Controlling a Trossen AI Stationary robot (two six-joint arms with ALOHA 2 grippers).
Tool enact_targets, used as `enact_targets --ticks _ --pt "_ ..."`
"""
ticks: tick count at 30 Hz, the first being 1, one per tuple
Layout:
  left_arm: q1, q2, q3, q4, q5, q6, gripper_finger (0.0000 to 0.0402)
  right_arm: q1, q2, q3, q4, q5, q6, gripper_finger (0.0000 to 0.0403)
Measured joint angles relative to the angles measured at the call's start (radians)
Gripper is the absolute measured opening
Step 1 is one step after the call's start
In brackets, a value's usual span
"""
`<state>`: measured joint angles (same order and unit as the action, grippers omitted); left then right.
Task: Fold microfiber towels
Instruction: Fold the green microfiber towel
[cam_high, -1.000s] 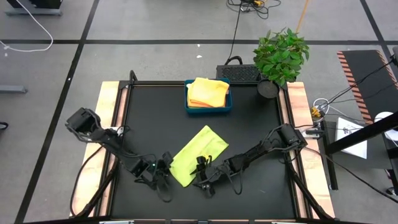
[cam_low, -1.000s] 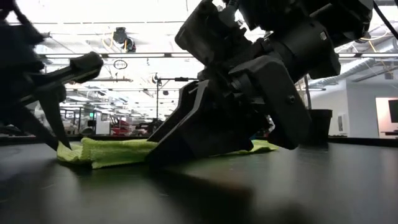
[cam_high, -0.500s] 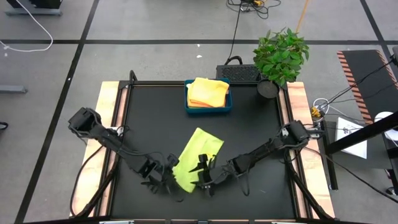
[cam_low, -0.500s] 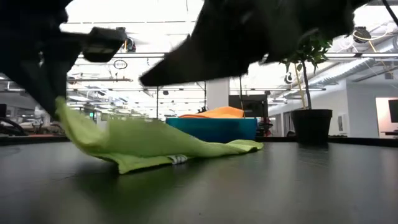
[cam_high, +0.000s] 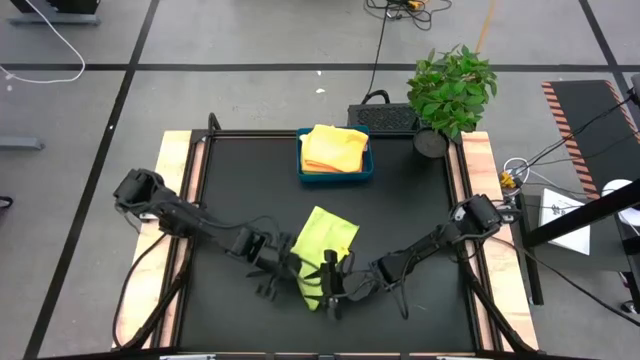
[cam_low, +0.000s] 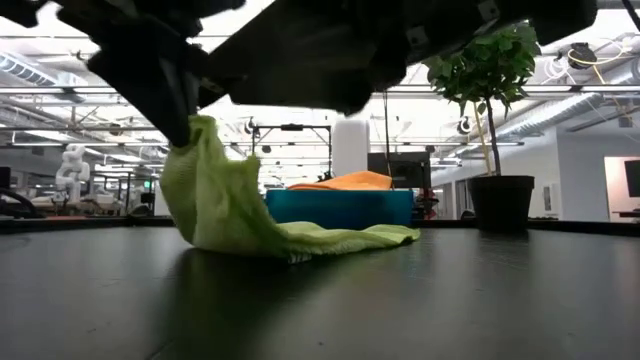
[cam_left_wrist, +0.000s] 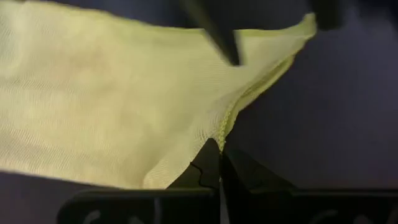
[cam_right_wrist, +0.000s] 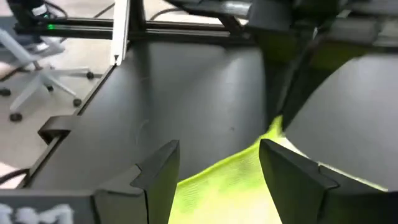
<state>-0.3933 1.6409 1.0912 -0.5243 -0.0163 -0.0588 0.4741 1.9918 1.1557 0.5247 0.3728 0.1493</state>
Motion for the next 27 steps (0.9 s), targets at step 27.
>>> enact_targets --ticks 27 --pt "0.209 -0.001 0.0 -0.034 0.097 -0.025 0.0001 -0.039 0.004 0.0 -0.192 0.121 0.341 0.0212"
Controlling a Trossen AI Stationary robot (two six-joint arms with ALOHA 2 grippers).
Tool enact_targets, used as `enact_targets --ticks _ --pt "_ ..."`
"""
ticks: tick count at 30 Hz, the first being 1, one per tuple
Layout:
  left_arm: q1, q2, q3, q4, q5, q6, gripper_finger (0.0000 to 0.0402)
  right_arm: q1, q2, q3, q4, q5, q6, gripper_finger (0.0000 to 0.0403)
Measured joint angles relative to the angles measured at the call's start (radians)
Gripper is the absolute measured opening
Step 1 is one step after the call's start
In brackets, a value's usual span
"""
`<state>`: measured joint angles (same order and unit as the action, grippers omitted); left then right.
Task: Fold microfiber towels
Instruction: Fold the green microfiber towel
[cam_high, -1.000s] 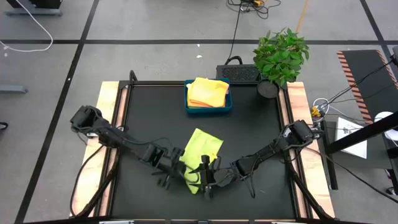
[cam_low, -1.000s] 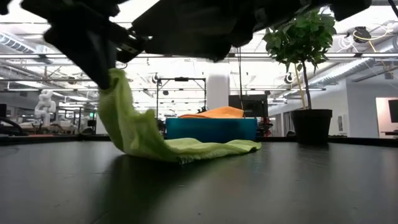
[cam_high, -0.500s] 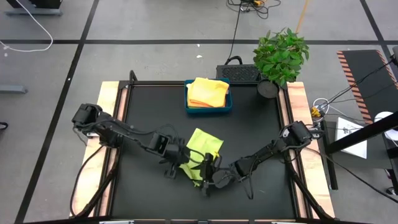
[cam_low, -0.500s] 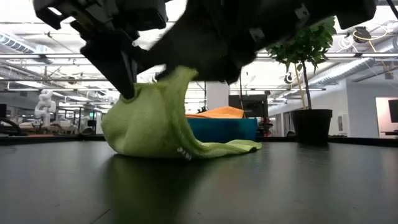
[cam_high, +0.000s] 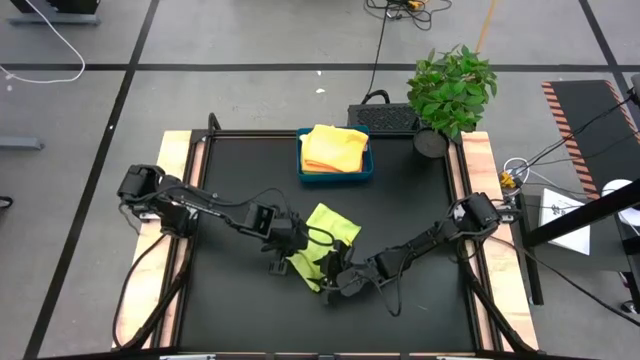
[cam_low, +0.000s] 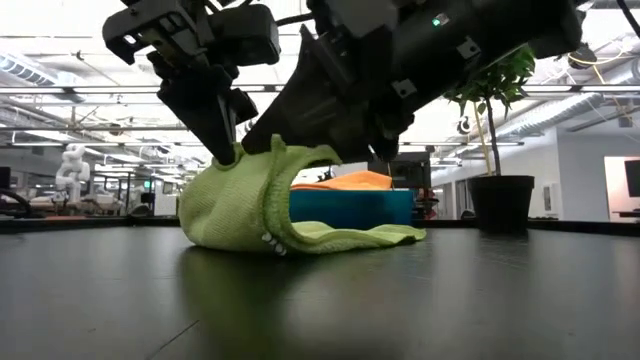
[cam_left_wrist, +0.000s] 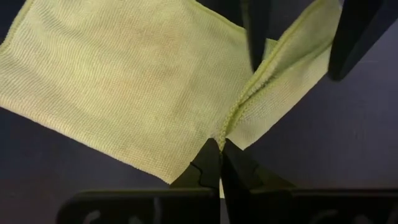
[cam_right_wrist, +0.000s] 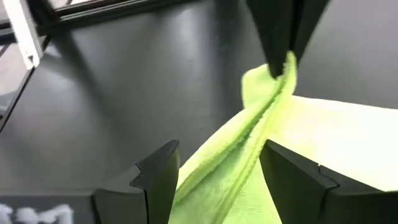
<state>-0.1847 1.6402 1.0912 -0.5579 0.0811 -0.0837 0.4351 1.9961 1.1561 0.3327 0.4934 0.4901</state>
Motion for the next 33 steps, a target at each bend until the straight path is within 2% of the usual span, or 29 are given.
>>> enact_targets --ticks 8,13,18,25,31,33 --pt "0.014 -0.001 0.0 -0.003 0.002 0.003 0.0001 -0.03 0.0 0.0 -0.064 -0.103 0.065 0.0212" --pt "0.024 -0.001 0.0 -0.036 0.001 0.01 0.0001 -0.024 0.0 0.0 -0.14 -0.107 0.1 0.0199" --pt "0.027 -0.001 0.0 -0.038 0.001 0.02 0.0001 -0.015 -0.004 0.0 -0.141 -0.107 0.087 0.0144" --pt "0.013 -0.001 0.0 -0.051 0.019 0.022 0.0002 0.0 -0.054 0.0 -0.148 -0.11 -0.007 0.0016" --pt "-0.061 -0.001 0.001 -0.05 0.061 0.009 0.0002 0.033 -0.103 0.0 -0.15 -0.138 -0.032 0.0008" --pt "-0.095 -0.001 0.001 -0.036 0.065 -0.019 0.0002 0.041 -0.107 0.0 -0.15 -0.186 -0.035 0.0003"
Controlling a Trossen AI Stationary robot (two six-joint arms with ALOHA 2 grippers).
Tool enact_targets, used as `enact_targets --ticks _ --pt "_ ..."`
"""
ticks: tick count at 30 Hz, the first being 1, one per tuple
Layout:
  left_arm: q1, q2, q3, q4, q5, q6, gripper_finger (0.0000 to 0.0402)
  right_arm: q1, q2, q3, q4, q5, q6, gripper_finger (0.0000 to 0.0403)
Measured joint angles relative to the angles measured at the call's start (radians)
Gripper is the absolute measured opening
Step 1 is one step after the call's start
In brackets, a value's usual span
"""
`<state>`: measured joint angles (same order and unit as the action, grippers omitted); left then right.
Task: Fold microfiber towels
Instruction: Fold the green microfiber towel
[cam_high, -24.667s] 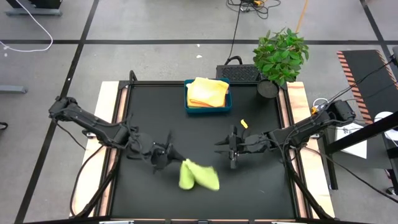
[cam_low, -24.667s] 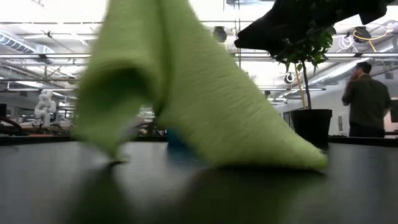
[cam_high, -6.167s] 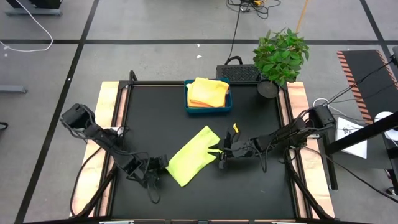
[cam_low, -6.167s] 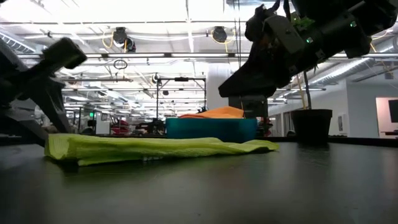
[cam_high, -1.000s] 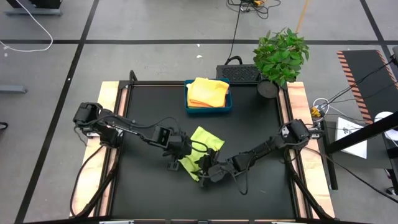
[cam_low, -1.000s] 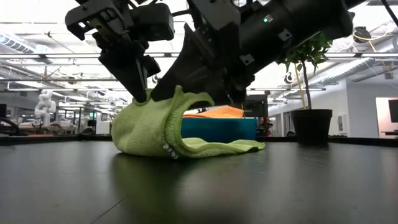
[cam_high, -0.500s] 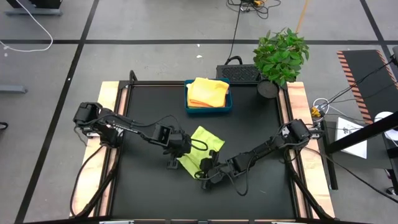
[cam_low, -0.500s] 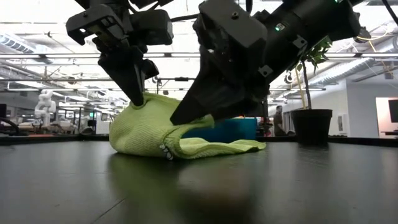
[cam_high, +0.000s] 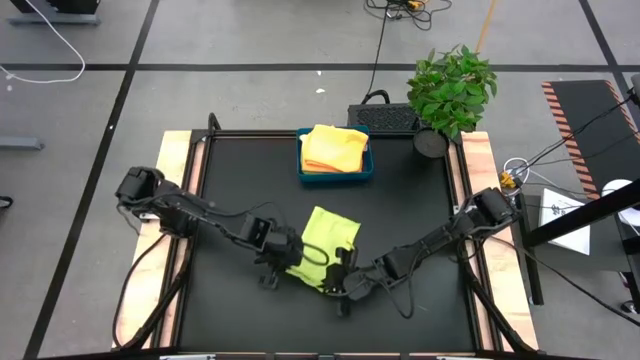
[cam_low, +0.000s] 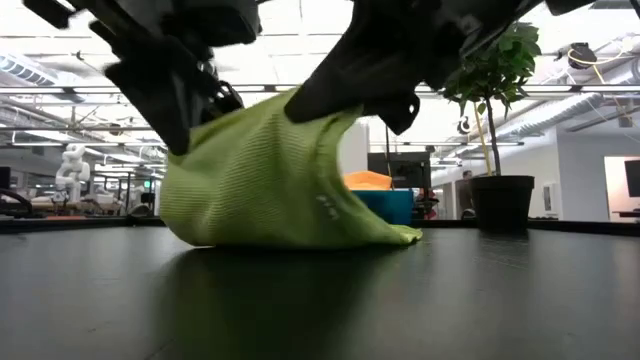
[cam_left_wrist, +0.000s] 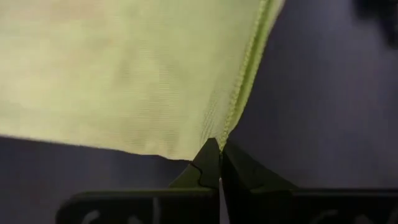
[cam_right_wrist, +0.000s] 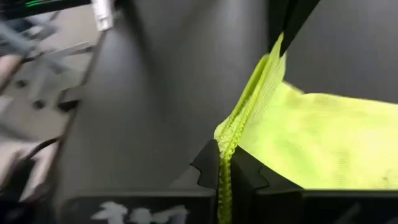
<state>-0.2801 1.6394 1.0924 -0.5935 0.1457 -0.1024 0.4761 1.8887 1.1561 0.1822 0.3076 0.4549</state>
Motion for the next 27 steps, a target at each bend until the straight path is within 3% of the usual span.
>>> enact_targets --ticks 4,12,17,22,27 --pt "-0.079 0.0 0.001 0.051 0.058 -0.055 0.0002 0.024 0.0 0.0 0.003 -0.111 0.017 0.0003" --pt "-0.215 -0.001 0.004 0.222 0.134 -0.102 0.0002 0.091 -0.015 0.001 0.041 -0.22 0.015 0.0001" --pt "-0.203 -0.006 0.042 0.137 0.076 -0.051 0.0004 0.093 -0.076 0.001 -0.042 -0.135 0.008 0.0001" --pt "-0.125 -0.007 0.056 0.033 -0.047 0.044 0.0005 0.066 -0.122 0.001 -0.207 -0.02 0.055 0.0001" --pt "-0.036 -0.007 0.055 -0.007 -0.102 0.145 0.0004 0.013 -0.117 -0.011 -0.308 -0.012 0.141 0.0"
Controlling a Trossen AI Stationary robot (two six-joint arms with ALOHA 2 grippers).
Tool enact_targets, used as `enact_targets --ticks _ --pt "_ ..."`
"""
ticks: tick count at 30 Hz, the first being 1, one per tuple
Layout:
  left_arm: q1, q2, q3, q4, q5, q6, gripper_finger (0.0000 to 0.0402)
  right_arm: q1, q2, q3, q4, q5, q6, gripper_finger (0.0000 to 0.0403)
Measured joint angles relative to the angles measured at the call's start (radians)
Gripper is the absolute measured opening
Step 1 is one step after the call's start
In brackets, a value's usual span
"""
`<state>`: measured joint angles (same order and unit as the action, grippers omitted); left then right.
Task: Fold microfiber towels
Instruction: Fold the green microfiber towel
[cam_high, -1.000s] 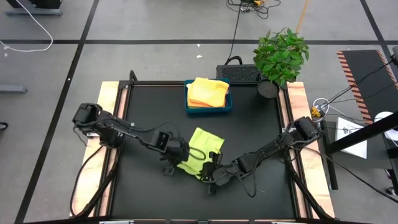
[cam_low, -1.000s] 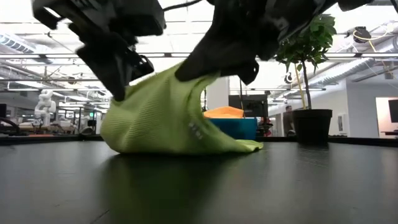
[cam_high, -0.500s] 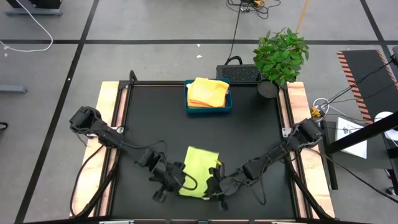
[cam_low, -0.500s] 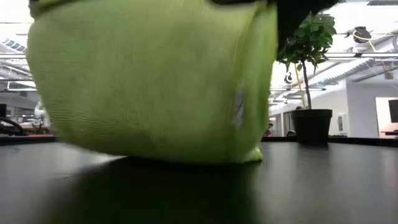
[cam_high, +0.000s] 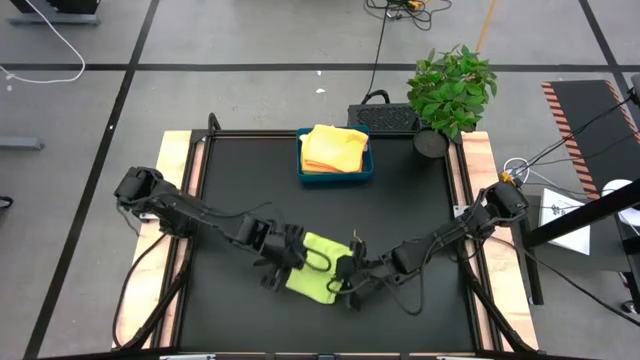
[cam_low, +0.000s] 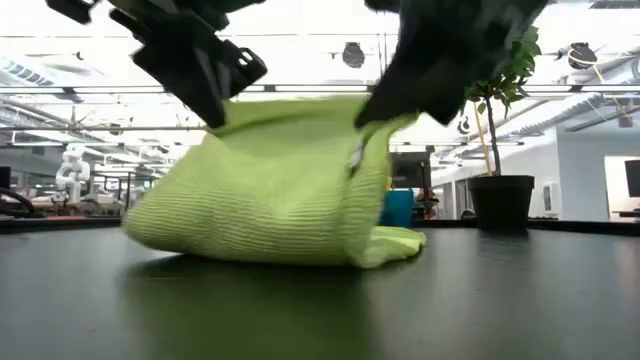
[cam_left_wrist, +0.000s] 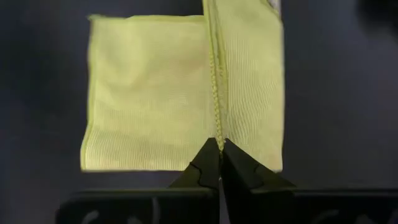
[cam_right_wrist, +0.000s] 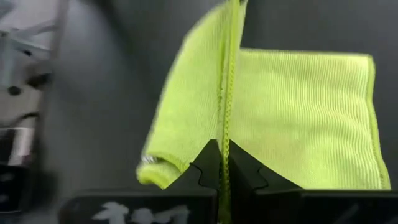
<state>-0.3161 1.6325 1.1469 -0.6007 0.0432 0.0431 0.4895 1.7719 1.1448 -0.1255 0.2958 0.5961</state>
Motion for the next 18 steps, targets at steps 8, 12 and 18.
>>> enact_targets --ticks 8,12,18 --pt "0.099 0.002 0.0 -0.002 -0.004 0.106 0.0003 -0.05 0.001 -0.072 0.003 0.004 0.049 0.0" --pt "0.085 -0.022 -0.003 -0.008 -0.015 0.126 0.0004 -0.04 -0.03 -0.073 0.026 -0.003 -0.01 0.0" --pt "0.06 -0.145 -0.002 0.025 -0.127 0.147 0.0003 -0.036 -0.19 -0.073 0.004 0.036 -0.127 0.0"
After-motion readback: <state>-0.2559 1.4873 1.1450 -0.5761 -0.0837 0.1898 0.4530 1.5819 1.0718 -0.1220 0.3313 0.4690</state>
